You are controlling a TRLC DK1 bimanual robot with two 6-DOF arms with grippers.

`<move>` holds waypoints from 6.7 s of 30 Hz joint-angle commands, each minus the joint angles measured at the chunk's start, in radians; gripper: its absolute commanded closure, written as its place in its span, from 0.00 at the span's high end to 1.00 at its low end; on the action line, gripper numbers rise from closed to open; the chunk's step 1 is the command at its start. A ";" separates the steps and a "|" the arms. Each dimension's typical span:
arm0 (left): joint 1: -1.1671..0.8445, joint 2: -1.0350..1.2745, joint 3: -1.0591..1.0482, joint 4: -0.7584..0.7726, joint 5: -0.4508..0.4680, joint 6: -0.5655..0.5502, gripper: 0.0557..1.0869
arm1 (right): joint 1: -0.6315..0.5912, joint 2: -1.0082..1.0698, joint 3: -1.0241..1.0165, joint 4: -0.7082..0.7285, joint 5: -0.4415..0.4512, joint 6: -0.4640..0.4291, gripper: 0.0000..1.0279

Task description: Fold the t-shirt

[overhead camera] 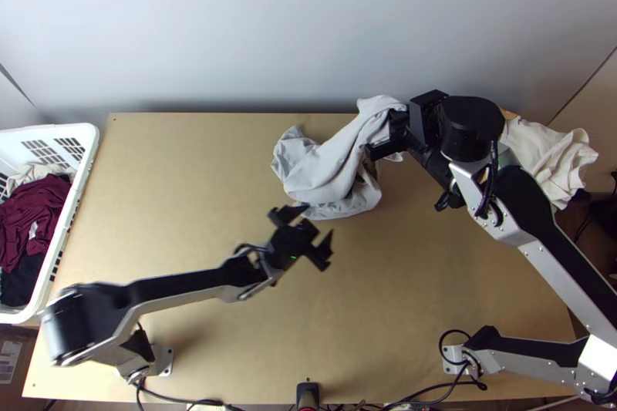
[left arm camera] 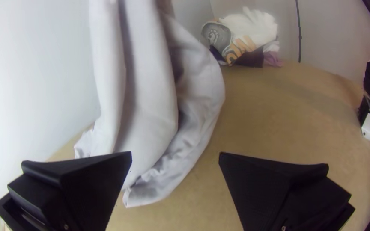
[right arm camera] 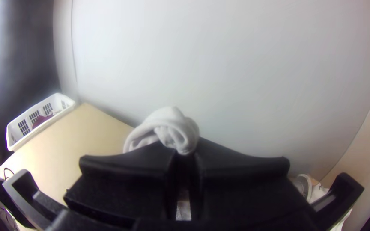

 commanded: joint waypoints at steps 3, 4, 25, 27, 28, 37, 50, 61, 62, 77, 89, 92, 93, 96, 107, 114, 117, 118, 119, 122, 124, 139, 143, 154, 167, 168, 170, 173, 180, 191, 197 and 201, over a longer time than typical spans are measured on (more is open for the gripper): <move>-0.014 0.236 0.164 0.081 -0.045 0.168 0.96 | -0.011 -0.012 -0.004 -0.020 -0.001 0.020 0.03; -0.011 0.244 0.176 0.083 -0.037 0.174 0.96 | -0.011 -0.012 -0.004 -0.021 -0.001 0.020 0.03; 0.067 0.528 0.490 0.095 -0.011 0.267 0.64 | -0.008 -0.016 -0.020 -0.014 -0.001 0.024 0.03; 0.080 0.512 0.495 0.097 -0.011 0.280 0.08 | -0.008 -0.016 -0.021 -0.011 -0.001 0.020 0.03; 0.084 0.486 0.489 0.086 -0.011 0.283 0.08 | -0.009 -0.016 -0.021 -0.011 -0.001 0.020 0.03; 0.121 -0.077 0.167 0.029 -0.013 0.264 0.07 | -0.021 -0.030 -0.043 0.014 0.000 0.001 0.03; 0.460 -0.770 0.119 -0.285 0.007 0.324 0.08 | -0.345 0.076 0.430 -0.018 0.003 0.089 0.03; 0.314 -1.022 -0.091 -0.379 -0.005 0.326 0.47 | -0.350 0.177 0.741 -0.118 0.048 0.136 0.03; 0.276 -1.022 -0.095 -0.391 -0.017 0.326 0.48 | -0.342 0.185 0.758 -0.123 0.050 0.135 0.03; 0.156 -0.939 -0.086 -0.314 -0.023 0.396 0.53 | -0.202 0.185 0.769 -0.166 0.073 0.098 0.03; 0.104 -0.796 -0.077 -0.287 -0.006 0.076 0.54 | 0.006 0.206 0.747 -0.169 0.126 0.095 0.03; 0.083 -0.752 -0.042 -0.353 -0.008 -0.015 0.54 | 0.012 0.212 0.747 -0.169 0.129 0.093 0.03; 0.080 -0.736 -0.030 -0.376 -0.006 -0.041 0.54 | 0.011 0.212 0.746 -0.169 0.131 0.093 0.03; 0.074 -0.680 0.004 -0.399 -0.006 -0.101 0.54 | 0.011 0.212 0.741 -0.169 0.138 0.093 0.03; -0.028 -0.492 0.075 -0.402 0.029 -0.174 0.54 | 0.006 0.232 0.743 -0.166 0.154 0.093 0.03; -0.114 -0.376 0.063 -0.373 0.116 -0.273 0.62 | 0.006 0.243 0.752 -0.162 0.154 0.090 0.03; -0.135 -0.313 0.040 -0.301 0.167 -0.285 0.62 | 0.006 0.243 0.752 -0.164 0.155 0.089 0.03; -0.138 -0.290 0.035 -0.275 0.178 -0.290 0.62 | 0.005 0.243 0.752 -0.164 0.155 0.087 0.03; -0.138 -0.265 0.035 -0.258 0.195 -0.300 0.64 | 0.006 0.243 0.752 -0.164 0.155 0.087 0.03; -0.137 -0.186 0.059 -0.241 0.260 -0.349 0.72 | 0.006 0.237 0.753 -0.164 0.154 0.076 0.03; -0.134 -0.135 0.079 -0.227 0.308 -0.380 0.73 | 0.006 0.234 0.753 -0.166 0.154 0.073 0.03; -0.045 0.204 0.290 -0.075 0.317 -0.336 0.79 | 0.006 0.203 0.743 -0.179 0.152 0.061 0.03; -0.002 0.267 0.377 -0.075 0.319 -0.346 0.79 | 0.005 0.189 0.723 -0.185 0.152 0.061 0.03; 0.026 0.367 0.448 -0.026 0.303 -0.343 0.28 | 0.008 0.176 0.687 -0.185 0.152 0.052 0.03; 0.104 -0.083 0.198 -0.055 0.251 -0.302 0.04 | -0.058 0.145 0.589 -0.126 0.152 0.052 0.03; 0.113 -0.143 0.171 -0.072 0.250 -0.302 0.04 | -0.063 0.140 0.588 -0.121 0.152 0.052 0.03; 0.129 -0.250 0.139 -0.129 0.241 -0.293 0.04 | -0.070 0.139 0.582 -0.118 0.151 0.052 0.03; 0.161 -0.388 0.107 -0.198 0.214 -0.247 0.04 | -0.095 0.137 0.555 -0.090 0.152 0.052 0.03; 0.380 -0.603 0.128 -0.264 0.175 -0.102 0.04 | -0.195 0.171 0.548 0.055 0.154 0.053 0.03; 0.805 -0.635 0.356 -0.360 0.219 -0.115 0.04 | -0.279 0.338 0.782 0.057 0.223 0.064 0.03; 0.816 -0.689 0.351 -0.353 0.219 -0.124 0.04 | -0.210 0.320 0.770 -0.009 0.214 0.057 0.03; 0.799 -0.700 0.356 -0.344 0.219 -0.122 0.04 | -0.143 0.306 0.769 -0.020 0.203 0.038 0.03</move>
